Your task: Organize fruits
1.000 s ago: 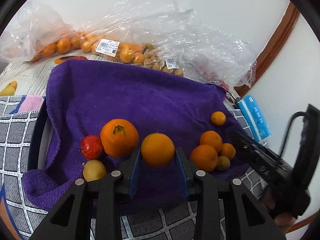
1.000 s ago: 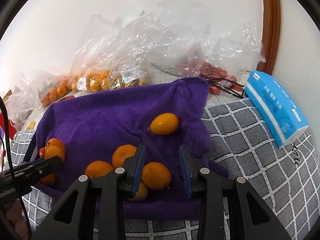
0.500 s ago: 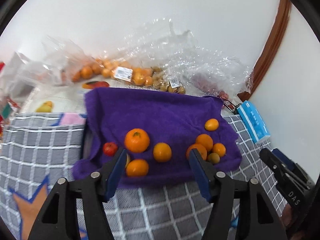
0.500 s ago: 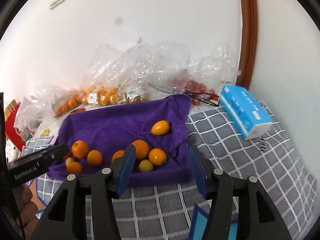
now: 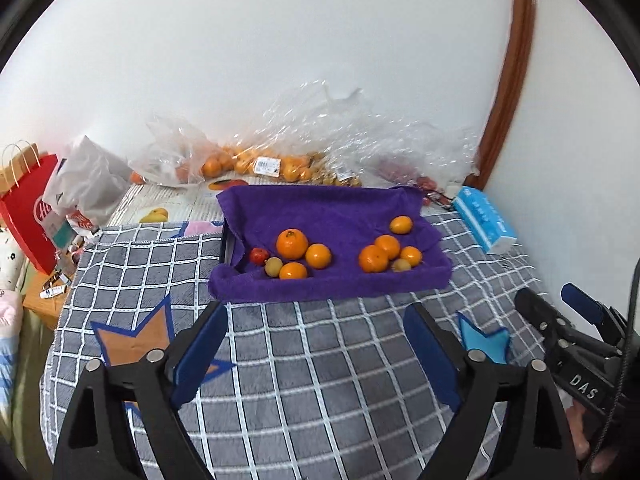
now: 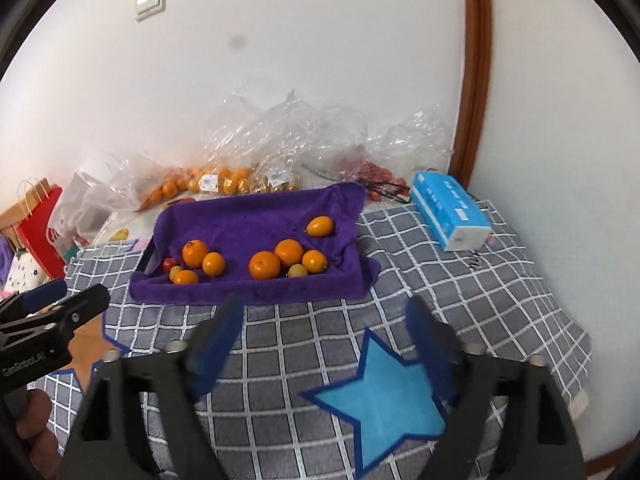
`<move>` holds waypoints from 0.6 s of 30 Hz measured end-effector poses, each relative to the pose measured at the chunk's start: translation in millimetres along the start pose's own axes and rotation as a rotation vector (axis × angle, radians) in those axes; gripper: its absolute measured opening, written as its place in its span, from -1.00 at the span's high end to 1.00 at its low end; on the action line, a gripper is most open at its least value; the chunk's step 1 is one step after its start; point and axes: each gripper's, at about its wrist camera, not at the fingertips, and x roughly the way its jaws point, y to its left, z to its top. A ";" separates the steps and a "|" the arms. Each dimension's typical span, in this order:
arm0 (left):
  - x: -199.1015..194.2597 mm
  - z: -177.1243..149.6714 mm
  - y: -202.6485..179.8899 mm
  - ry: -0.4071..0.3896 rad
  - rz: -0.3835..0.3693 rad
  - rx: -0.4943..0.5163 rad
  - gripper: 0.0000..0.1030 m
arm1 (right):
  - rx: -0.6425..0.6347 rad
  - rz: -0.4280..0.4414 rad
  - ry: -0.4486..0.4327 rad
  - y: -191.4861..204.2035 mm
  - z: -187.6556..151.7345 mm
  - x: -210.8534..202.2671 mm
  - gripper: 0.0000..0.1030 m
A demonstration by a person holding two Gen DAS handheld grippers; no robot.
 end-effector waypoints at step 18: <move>-61.9 -20.4 -26.6 -0.105 0.057 0.058 -0.92 | 0.087 0.003 0.002 -26.1 -19.1 -47.6 -0.89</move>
